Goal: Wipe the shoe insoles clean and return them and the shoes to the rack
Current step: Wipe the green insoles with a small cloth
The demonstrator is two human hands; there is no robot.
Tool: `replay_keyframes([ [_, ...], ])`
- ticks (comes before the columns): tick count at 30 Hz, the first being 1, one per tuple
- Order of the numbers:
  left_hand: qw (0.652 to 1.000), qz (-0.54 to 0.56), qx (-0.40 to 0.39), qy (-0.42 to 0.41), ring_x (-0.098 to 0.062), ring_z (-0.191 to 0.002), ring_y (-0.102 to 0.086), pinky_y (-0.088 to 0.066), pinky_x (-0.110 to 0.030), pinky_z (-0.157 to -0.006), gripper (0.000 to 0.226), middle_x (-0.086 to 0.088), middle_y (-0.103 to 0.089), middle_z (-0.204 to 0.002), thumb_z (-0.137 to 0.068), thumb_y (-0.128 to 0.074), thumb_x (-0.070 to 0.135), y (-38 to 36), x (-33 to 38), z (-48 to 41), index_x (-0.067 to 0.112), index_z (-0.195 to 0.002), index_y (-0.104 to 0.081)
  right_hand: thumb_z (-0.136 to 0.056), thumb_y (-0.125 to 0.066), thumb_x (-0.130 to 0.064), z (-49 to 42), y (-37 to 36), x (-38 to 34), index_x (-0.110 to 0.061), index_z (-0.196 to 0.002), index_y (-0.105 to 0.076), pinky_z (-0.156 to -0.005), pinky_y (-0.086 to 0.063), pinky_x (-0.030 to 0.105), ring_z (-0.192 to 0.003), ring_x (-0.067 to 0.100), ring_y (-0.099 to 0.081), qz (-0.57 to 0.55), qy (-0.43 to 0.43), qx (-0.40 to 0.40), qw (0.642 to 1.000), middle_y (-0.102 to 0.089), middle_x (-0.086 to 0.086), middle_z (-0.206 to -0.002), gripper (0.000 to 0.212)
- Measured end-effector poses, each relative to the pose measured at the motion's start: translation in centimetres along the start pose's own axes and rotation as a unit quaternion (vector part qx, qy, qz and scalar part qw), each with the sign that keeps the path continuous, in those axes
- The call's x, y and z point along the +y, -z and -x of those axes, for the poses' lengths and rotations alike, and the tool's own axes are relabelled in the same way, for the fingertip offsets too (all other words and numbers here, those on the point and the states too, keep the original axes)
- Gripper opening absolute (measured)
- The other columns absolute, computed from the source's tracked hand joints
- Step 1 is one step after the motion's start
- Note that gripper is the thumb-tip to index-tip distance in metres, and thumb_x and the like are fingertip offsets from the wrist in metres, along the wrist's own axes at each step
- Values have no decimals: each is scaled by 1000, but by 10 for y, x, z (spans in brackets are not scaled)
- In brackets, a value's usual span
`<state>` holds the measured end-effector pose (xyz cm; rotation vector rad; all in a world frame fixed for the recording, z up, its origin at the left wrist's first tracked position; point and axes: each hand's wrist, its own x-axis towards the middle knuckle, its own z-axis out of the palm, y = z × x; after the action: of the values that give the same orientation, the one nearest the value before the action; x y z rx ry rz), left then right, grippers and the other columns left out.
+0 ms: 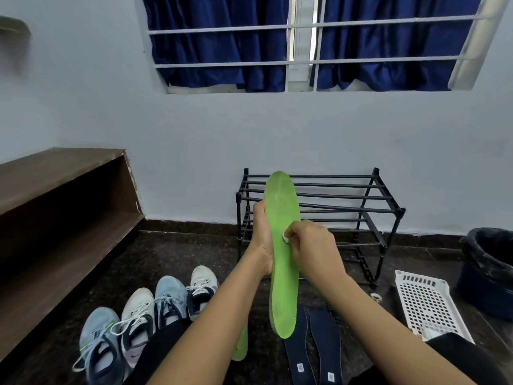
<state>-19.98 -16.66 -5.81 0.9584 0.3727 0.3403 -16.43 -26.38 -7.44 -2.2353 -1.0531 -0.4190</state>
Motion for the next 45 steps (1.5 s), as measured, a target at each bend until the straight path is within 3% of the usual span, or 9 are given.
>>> replay_keyframes([
  [8,999,-44,-18,21,-17,-51,-46,-34,-25,-52,48,-1,-51,-59,-88,-30,50,-2,-6,9,15,-67,-53,-81,-53,5,-11,1,10,-8,-85,-70,-69,-48,38,-80,32,-60,-2,-20,29,999,-67,12,-84,21],
  [12,997,-52,-47,34,-19,-47,-53,-43,-23,-50,55,-5,-58,-58,-90,-27,49,-4,-7,12,13,-67,-62,-83,-54,3,-19,10,19,-7,-84,-72,-69,-49,37,-76,31,-62,-31,-34,62,997,-70,11,-83,20],
  [17,998,-36,-39,24,-16,-47,-49,-39,-20,-49,53,-3,-54,-57,-90,-27,49,-2,-1,13,13,-65,-57,-82,-55,5,-13,11,15,-9,-83,-72,-71,-48,29,-75,22,-63,-49,-11,16,999,-71,5,-82,22],
  [25,999,-42,-7,-1,-17,-58,-41,-30,-27,-55,43,-4,-46,-69,-87,-29,50,2,-1,11,15,-71,-50,-81,-51,5,-3,7,13,-10,-80,-71,-72,-48,28,-77,20,-62,-52,-18,-38,998,-70,4,-84,26],
  [30,996,-70,-42,35,-21,-50,-56,-44,-28,-56,64,-8,-60,-61,-89,-25,52,-3,-8,14,14,-61,-68,-80,-50,7,-10,12,20,-7,-80,-71,-68,-52,36,-71,27,-63,-55,-60,21,996,-69,10,-83,25],
  [34,992,-84,-61,73,-31,-59,-61,-49,-34,-61,70,-16,-65,-72,-87,-25,60,-3,-10,14,8,-82,-71,-85,-53,3,-15,19,24,-5,-85,-72,-70,-53,37,-75,28,-63,-76,-74,58,993,-70,12,-88,21],
  [37,993,-79,-60,63,-26,-54,-61,-46,-32,-59,66,-12,-63,-66,-88,-25,57,-2,-7,12,9,-78,-70,-85,-54,1,-14,18,21,-8,-85,-73,-71,-53,36,-76,27,-64,-52,-66,34,996,-71,10,-87,21],
  [40,998,-44,-32,31,-17,-45,-49,-37,-24,-52,61,-2,-55,-54,-89,-27,51,-1,-4,11,16,-54,-62,-84,-51,3,-9,16,14,-8,-88,-72,-74,-51,33,-82,27,-63,4,-52,-48,998,-70,9,-89,24],
  [45,999,-26,-19,18,-13,-43,-44,-29,-25,-50,59,1,-51,-52,-90,-26,48,2,-3,8,18,-49,-56,-81,-48,8,2,11,1,-2,-91,-66,-69,-49,34,-83,27,-58,82,-33,-100,991,-60,11,-94,23],
])
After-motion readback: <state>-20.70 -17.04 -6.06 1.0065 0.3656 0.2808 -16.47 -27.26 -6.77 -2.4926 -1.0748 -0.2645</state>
